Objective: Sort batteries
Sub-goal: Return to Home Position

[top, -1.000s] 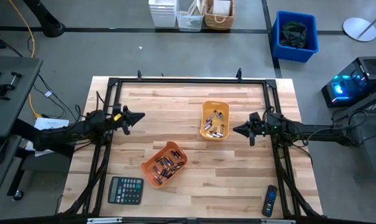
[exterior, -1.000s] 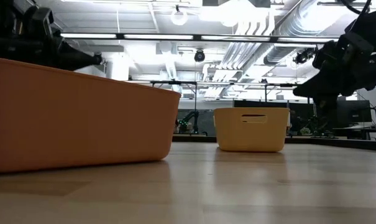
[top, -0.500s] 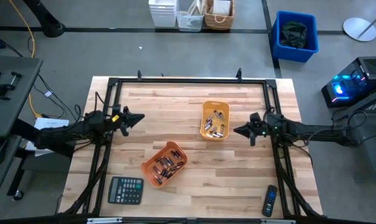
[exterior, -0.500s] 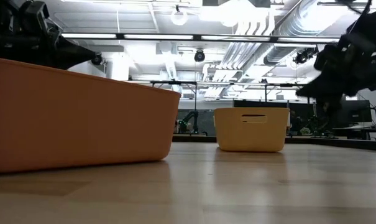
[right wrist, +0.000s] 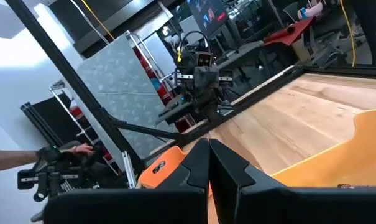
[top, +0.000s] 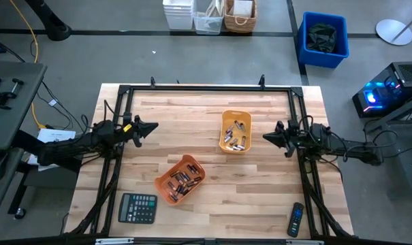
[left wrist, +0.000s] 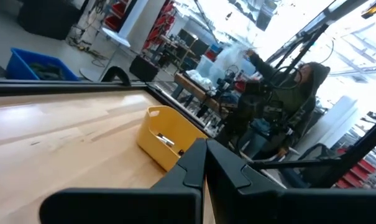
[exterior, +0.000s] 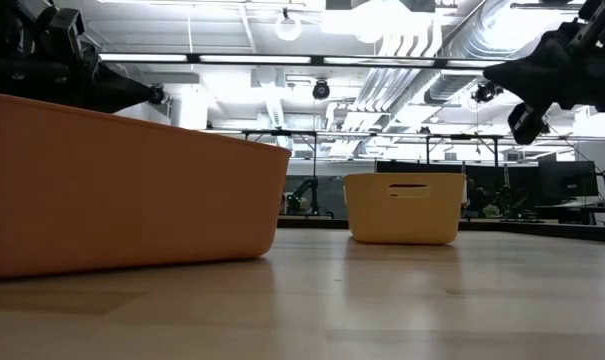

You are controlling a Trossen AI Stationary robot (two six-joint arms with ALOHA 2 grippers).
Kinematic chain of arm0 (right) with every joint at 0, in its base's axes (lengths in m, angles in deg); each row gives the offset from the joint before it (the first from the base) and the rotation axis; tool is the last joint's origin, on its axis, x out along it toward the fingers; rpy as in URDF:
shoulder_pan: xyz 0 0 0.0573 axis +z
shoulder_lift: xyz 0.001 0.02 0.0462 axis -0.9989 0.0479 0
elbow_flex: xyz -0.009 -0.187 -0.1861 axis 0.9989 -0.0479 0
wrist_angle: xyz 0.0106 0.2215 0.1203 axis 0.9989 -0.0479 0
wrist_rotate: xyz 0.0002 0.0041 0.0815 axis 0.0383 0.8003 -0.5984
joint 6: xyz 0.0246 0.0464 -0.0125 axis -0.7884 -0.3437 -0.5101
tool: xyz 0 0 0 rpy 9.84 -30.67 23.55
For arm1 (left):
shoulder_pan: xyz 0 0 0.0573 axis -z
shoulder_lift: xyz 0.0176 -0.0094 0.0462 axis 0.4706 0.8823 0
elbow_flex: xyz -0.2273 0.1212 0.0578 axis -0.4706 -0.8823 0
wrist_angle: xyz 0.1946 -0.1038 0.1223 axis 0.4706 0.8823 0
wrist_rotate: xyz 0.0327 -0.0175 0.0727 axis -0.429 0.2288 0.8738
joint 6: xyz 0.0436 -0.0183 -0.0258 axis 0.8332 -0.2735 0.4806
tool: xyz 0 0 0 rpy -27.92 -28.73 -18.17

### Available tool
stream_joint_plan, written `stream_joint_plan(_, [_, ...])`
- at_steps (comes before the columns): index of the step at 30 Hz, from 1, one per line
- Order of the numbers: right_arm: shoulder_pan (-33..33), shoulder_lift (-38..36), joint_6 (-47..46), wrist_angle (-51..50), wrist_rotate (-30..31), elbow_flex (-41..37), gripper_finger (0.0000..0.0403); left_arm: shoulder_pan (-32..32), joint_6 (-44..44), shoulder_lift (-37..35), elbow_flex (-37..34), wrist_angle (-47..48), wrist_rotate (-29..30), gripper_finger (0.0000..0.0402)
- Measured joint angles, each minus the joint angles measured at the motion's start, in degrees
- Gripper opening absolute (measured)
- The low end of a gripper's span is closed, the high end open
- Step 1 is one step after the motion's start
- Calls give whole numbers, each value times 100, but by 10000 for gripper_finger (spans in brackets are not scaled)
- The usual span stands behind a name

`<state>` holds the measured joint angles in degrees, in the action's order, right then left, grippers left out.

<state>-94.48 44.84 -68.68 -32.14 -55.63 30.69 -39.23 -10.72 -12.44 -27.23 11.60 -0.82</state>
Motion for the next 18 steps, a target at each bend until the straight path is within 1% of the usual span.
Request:
stream_joint_plan(14, [89,77,2,-153,28,-1,0,120,0,-4,0,-11,4,1])
stream_joint_plan(18, [87,153,2,-381,47,-2,0,120,0,-2,0,-11,7,1])
